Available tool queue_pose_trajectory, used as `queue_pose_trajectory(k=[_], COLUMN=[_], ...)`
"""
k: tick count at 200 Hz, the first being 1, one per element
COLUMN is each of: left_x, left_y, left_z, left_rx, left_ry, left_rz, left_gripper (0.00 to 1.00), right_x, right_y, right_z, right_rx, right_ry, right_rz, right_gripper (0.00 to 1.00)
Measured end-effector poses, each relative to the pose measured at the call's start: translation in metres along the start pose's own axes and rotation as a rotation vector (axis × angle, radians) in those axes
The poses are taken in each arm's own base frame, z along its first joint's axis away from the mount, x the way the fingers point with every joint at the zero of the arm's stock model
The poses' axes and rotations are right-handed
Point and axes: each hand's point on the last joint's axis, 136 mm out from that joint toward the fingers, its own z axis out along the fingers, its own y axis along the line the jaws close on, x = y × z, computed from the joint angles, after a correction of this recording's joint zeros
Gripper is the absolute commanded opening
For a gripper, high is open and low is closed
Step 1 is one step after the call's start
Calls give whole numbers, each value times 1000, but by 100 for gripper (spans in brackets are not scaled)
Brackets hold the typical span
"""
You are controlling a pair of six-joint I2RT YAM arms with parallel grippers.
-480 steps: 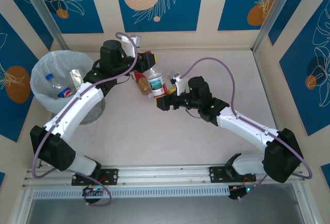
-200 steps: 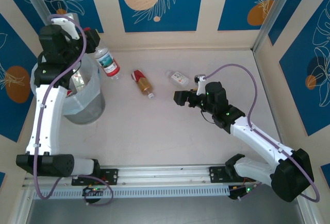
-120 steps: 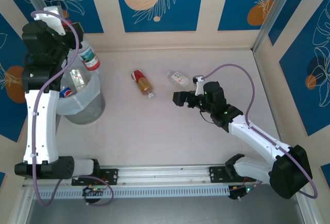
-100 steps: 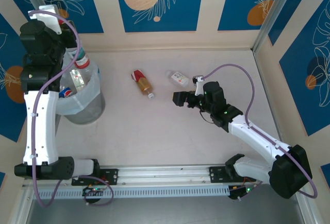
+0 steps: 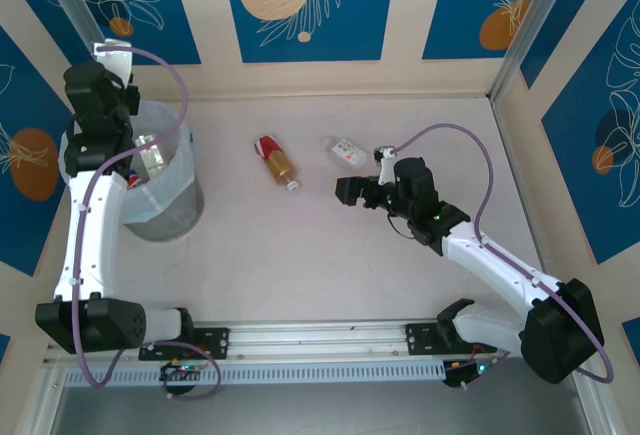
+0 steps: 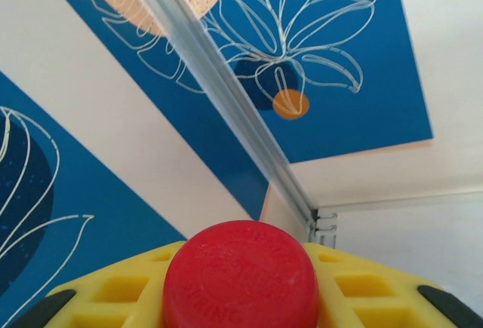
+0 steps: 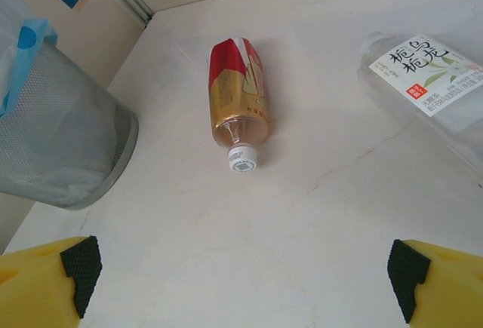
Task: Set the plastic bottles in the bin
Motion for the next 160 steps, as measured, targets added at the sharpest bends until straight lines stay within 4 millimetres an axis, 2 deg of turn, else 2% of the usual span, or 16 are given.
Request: queue_pose_trajectory(k=[30,51,59,85,111,119,160], left_x=[24,33,35,54,65,66,61], left_y=[1,1,1,-2,-11,-12,-14], left_z=[11,19,21,29,33,33,29], left_rx=[-8,-1,0,18,46,51,80], left_ry=[34,48,43,67,94,95,102], left_rz=[20,15,7,-20,-48,-65,-137], left_gripper=[36,39,44,80,96,99,99], right_x=[0,0,0,0,1,1,-2], right_y=[-1,-1,-1,-1,-1,-1,-1], right_z=[0,0,0,0,0,0,-3], right_rx=[3,3,3,3,4,4,4], right_ry=[2,2,2,2,3,4,-5], right_rz=[-2,-2,-2,-2,-6,-9,-12], right_gripper=[100,100,100,100,100,100,100])
